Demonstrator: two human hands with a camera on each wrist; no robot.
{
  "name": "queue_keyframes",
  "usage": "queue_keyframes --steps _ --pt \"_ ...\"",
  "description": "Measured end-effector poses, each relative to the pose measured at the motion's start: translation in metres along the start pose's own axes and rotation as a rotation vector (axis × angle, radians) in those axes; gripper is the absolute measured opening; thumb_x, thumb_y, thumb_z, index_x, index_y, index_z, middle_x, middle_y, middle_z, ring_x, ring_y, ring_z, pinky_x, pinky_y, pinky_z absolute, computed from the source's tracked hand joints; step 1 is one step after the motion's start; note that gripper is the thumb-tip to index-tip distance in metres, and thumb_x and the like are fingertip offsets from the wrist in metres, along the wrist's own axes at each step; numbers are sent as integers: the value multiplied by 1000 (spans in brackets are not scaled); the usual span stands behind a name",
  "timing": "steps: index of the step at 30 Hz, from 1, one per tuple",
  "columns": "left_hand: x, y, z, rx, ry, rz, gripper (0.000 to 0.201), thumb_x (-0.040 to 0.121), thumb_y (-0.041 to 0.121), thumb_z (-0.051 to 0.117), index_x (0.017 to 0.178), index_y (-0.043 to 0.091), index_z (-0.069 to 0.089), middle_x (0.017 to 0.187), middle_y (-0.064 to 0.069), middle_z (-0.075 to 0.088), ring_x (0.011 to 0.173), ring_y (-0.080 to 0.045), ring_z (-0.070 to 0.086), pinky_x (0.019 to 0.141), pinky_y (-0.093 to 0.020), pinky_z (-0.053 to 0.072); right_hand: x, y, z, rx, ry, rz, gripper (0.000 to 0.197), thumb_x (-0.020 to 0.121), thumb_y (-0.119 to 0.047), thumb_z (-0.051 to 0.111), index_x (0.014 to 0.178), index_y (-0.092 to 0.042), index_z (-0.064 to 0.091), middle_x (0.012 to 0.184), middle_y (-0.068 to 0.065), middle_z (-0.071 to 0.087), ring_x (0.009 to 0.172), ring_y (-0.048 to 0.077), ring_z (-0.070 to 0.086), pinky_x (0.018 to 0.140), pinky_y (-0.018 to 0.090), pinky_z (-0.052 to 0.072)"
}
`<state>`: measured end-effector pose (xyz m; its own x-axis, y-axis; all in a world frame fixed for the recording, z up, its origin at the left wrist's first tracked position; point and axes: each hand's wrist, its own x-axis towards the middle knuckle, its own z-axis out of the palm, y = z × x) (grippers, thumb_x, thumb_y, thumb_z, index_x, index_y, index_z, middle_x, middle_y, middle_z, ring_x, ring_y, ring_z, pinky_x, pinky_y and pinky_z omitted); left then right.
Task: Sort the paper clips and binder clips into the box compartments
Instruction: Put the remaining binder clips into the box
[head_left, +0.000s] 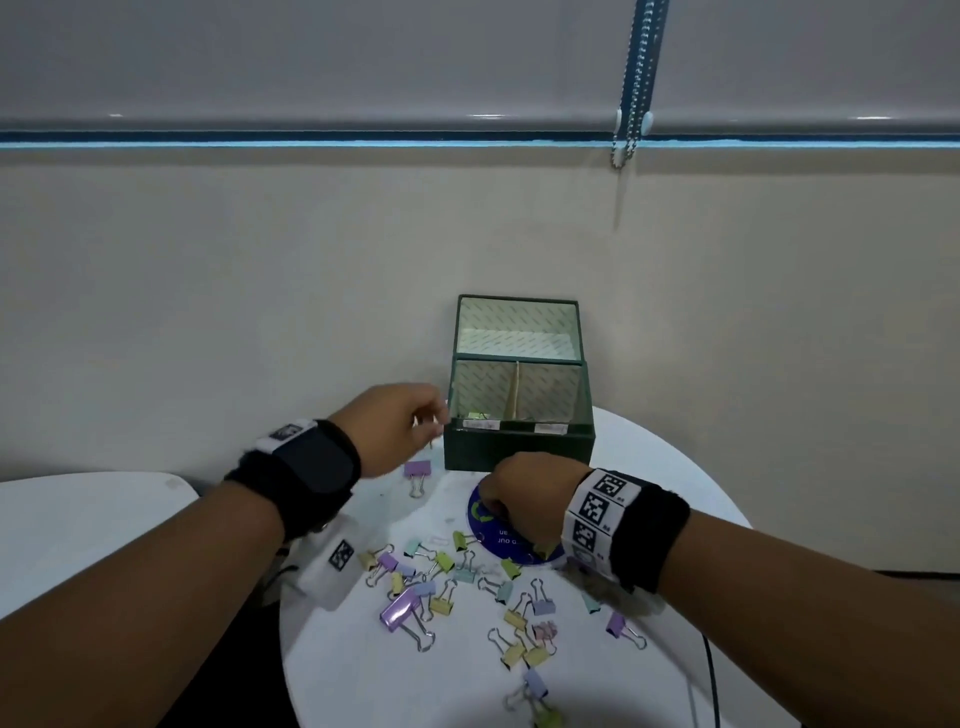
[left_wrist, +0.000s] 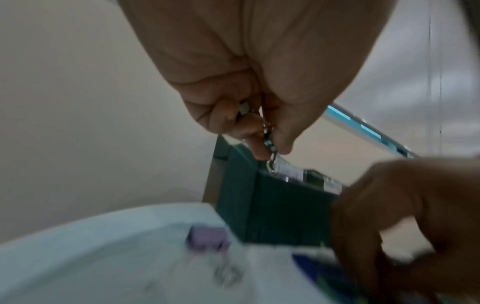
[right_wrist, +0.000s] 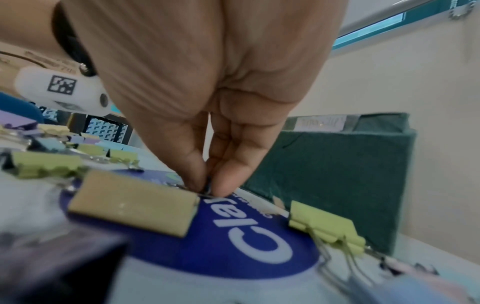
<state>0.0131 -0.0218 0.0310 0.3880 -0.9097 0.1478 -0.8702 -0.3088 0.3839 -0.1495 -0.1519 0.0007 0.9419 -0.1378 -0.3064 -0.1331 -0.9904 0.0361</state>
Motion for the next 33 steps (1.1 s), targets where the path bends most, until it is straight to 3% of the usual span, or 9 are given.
queue_keyframes --steps 4,9,12,15,18,21,28,31,33 --pt "36 17 -8 -202 146 -40 13 96 17 59 104 25 66 96 10 66 88 -6 61 74 -16 44 -1 0 3 131 61 50 25 83 -3 67 97 -20 55 88 1 56 81 25 57 61 29 43" --pt "49 31 0 -513 -54 -82 48 99 1 47 144 20 48 137 2 57 124 -13 56 105 -35 48 -14 25 -23 318 382 59 13 88 -8 60 91 -20 63 88 -2 67 82 21 63 77 38 57" --pt "42 25 2 -411 68 -56 43 97 0 49 133 20 60 126 6 64 118 -10 58 104 -29 46 -23 55 -42 511 665 196 14 90 -10 62 90 -22 68 90 -7 69 84 13 65 81 31 58" --pt "25 13 2 -262 179 -70 27 96 10 55 106 29 71 105 14 67 97 -3 62 87 -19 44 -25 83 -51 609 784 312 12 91 -12 65 93 -23 69 95 -6 69 89 12 65 82 25 55" --pt "6 -5 9 -113 143 -33 20 94 16 61 93 35 67 97 15 64 88 0 59 82 -24 46 -21 98 -51 591 762 322 10 89 -13 69 94 -21 71 96 -3 71 90 15 66 87 31 57" --pt "-7 -23 21 0 -5 -41 15 94 23 63 102 35 67 103 16 61 92 -3 59 87 -26 48 -15 99 -46 587 649 320 15 88 -18 74 102 -24 75 101 -5 70 92 13 67 89 30 55" --pt "-6 -25 44 206 -289 -20 12 94 22 53 101 14 58 98 3 62 90 -19 57 75 -25 40 -41 106 -6 424 646 342 9 95 -19 62 90 -26 64 91 -11 62 77 6 58 70 20 47" --pt "-4 -22 50 278 -271 5 15 87 25 58 79 17 49 82 5 52 78 -19 49 66 -27 33 -54 114 20 371 468 488 8 96 -23 58 95 -27 65 100 -6 69 83 12 63 76 25 52" --pt "-1 -21 48 284 -251 -41 6 87 28 62 90 24 58 83 11 48 78 -13 48 67 -25 32 -55 115 30 445 303 525 14 99 -23 58 110 -27 65 101 -8 68 78 9 63 67 16 52"
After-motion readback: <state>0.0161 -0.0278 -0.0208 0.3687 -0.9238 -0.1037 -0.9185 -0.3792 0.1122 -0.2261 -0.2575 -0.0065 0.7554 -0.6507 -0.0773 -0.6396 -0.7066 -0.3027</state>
